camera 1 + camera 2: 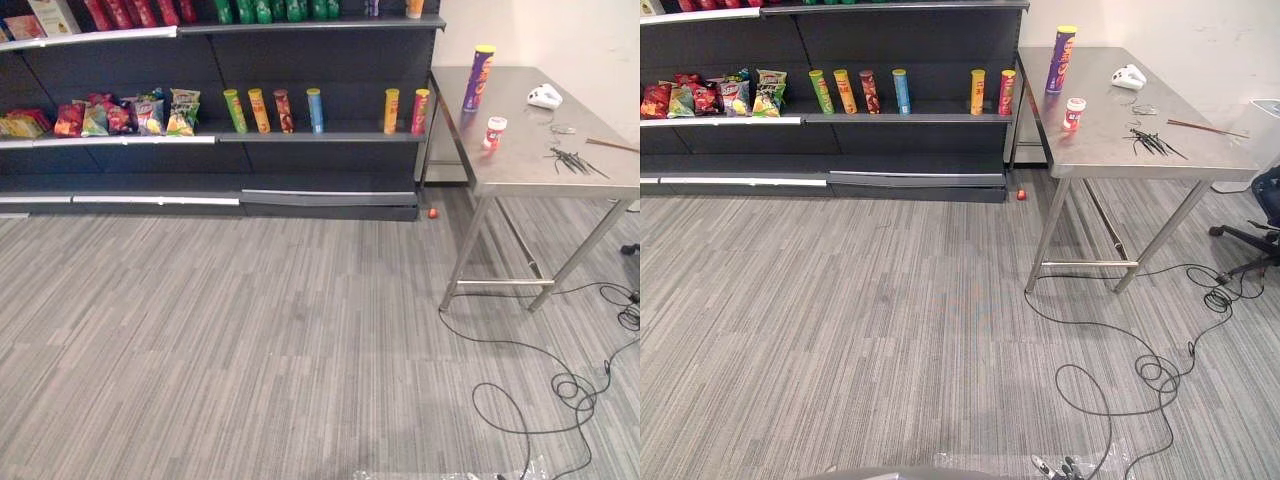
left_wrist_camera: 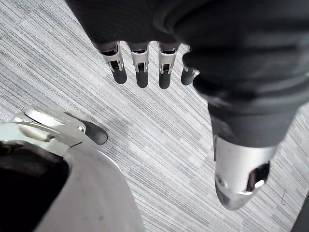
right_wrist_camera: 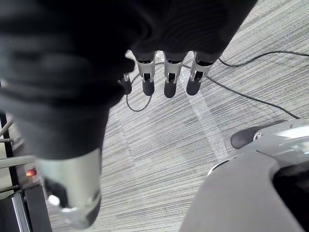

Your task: Put the gum and the chips on the shelf.

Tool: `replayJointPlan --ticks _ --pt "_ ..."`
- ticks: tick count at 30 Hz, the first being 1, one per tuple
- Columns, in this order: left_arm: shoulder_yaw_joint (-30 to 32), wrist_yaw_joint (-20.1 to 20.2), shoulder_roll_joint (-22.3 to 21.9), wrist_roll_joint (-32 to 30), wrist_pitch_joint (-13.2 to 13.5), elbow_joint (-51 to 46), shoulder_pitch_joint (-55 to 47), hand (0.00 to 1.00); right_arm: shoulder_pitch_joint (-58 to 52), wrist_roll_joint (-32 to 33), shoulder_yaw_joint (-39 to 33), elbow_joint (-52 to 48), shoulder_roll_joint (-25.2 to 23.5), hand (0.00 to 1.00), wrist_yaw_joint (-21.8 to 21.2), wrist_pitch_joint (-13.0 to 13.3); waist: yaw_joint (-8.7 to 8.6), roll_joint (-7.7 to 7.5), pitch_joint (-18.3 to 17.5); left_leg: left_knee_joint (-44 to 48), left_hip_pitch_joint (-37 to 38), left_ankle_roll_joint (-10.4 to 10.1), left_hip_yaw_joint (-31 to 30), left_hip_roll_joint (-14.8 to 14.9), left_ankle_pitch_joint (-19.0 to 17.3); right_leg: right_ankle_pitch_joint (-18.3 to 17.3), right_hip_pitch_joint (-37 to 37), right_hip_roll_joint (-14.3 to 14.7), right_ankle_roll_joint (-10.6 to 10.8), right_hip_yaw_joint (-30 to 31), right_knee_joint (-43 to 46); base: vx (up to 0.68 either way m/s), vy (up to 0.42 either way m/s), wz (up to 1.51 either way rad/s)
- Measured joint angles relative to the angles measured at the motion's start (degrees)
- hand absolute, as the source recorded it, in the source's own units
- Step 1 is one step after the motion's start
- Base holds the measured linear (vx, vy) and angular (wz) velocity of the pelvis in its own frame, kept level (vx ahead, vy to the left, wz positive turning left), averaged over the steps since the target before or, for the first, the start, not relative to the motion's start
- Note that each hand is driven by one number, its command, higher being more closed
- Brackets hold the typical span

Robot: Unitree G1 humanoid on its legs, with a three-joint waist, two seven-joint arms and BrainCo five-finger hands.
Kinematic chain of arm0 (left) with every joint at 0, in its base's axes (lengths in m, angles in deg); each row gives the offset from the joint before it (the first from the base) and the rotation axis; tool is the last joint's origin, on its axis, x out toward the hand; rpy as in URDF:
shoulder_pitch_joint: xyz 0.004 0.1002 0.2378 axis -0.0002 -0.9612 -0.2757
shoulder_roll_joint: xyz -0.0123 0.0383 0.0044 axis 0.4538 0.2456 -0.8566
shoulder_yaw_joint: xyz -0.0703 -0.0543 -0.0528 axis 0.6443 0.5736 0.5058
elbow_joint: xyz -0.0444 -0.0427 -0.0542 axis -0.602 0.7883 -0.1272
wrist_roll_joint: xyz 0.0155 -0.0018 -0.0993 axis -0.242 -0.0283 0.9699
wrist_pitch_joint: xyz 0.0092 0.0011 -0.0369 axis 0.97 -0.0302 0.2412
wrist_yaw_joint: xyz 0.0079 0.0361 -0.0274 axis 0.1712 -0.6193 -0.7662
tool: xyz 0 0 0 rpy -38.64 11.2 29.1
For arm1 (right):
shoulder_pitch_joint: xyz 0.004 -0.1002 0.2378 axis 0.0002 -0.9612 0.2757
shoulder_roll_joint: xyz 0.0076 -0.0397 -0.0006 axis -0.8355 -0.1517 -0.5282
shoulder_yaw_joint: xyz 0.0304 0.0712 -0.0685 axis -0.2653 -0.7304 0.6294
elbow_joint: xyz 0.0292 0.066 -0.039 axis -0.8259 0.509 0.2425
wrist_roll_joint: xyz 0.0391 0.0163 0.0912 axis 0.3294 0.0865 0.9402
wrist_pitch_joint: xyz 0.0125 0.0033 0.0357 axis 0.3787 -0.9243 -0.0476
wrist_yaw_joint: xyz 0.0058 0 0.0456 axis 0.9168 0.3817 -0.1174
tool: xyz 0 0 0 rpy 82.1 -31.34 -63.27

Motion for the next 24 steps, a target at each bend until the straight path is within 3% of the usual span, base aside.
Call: replayJointPlan --ticks 3,14,17,24 --pt "0.03 -0.02 0.03 -0.04 0.06 0.0 0.07 0.0 0.49 -0.02 -0.01 0.12 0.0 0.0 1.33 -1.37 -0.05 -0.12 0.31 -0.23 0.31 -0.11 0.14 0.27 -0.09 0.17 0.23 0.27 -0.24 0.09 -0.04 -0.03 -0.02 -0.02" --pt "0.02 -0.48 0.0 0.02 0.29 -0.41 0.0 0.0 0.61 -0.06 0.09 0.06 -0.08 0.0 1.48 -0.81 -0.1 -0.3 1.02 -0.25 0.79 -0.37 0.54 0.55 -0.59 0.14 0.89 0.55 0.04 0.67 -1.16 -0.02 -0.016 -0.03" --pt "0.03 -0.48 0.0 -0.04 0.42 -0.43 -0.06 0.0 0.46 -0.1 0.24 0.13 -0.19 0.0 0.69 1.07 -0.1 -0.35 1.05 -0.25 0.8 -0.23 0.75 0.52 -0.59 0.35 0.94 0.53 -0.3 0.73 -1.32 0.04 -0.014 -0.04" --pt "0.2 -0.65 0.12 -0.08 1.75 -0.53 -0.03 0.0 1.09 -0.08 0.27 0.12 -0.18 0.0 -2.2 0.1 -0.13 -1.03 1.84 -0.2 0.91 -0.48 1.3 0.47 -0.92 0.39 1.26 0.55 -0.34 0.68 -1.51 0.04 -0.021 -0.01"
